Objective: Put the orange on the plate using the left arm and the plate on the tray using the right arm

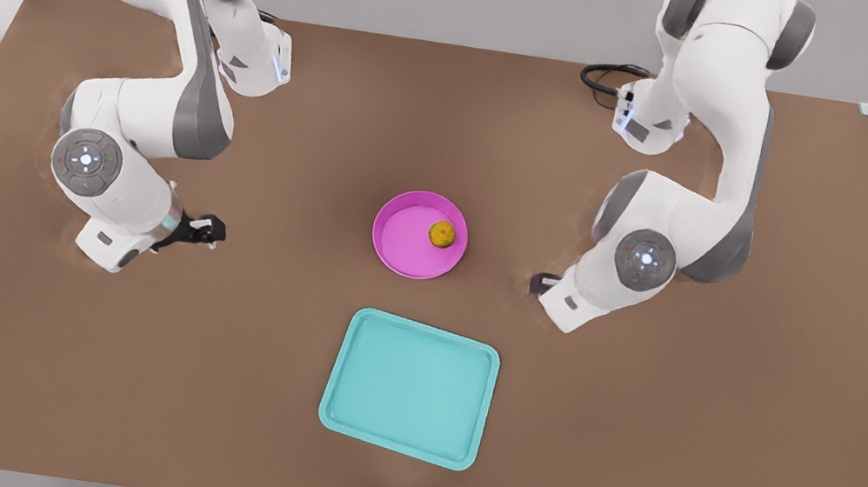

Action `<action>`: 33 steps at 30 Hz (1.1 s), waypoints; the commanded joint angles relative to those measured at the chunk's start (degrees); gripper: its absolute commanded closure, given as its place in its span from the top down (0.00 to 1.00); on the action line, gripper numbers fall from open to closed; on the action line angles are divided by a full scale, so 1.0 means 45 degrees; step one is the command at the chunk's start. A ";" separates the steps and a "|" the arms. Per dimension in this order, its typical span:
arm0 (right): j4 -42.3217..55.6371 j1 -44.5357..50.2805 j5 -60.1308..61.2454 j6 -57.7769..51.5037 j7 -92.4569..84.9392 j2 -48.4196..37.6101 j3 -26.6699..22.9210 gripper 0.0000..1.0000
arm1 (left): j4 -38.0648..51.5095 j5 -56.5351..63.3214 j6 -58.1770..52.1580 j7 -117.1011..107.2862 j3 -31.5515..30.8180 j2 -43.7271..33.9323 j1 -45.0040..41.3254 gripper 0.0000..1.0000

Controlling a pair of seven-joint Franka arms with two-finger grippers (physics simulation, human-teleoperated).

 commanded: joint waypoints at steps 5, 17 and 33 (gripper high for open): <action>-0.6841 0.1281 0.4263 0.7414 0.3057 -0.1581 0.1819 1.00 | -0.3029 0.2579 -0.1528 0.4935 -0.5250 -0.4492 0.7395 1.00; -0.8249 0.1340 0.5885 1.2025 0.3252 0.0860 0.3284 1.00 | -0.2173 0.1954 -0.1600 0.4819 -0.5289 -0.4085 0.7297 1.00; -0.7877 0.1887 0.5865 1.2670 0.3233 0.2696 0.3284 1.00 | -0.2212 0.1954 -0.1405 0.4780 -0.5250 -0.3811 0.7278 1.00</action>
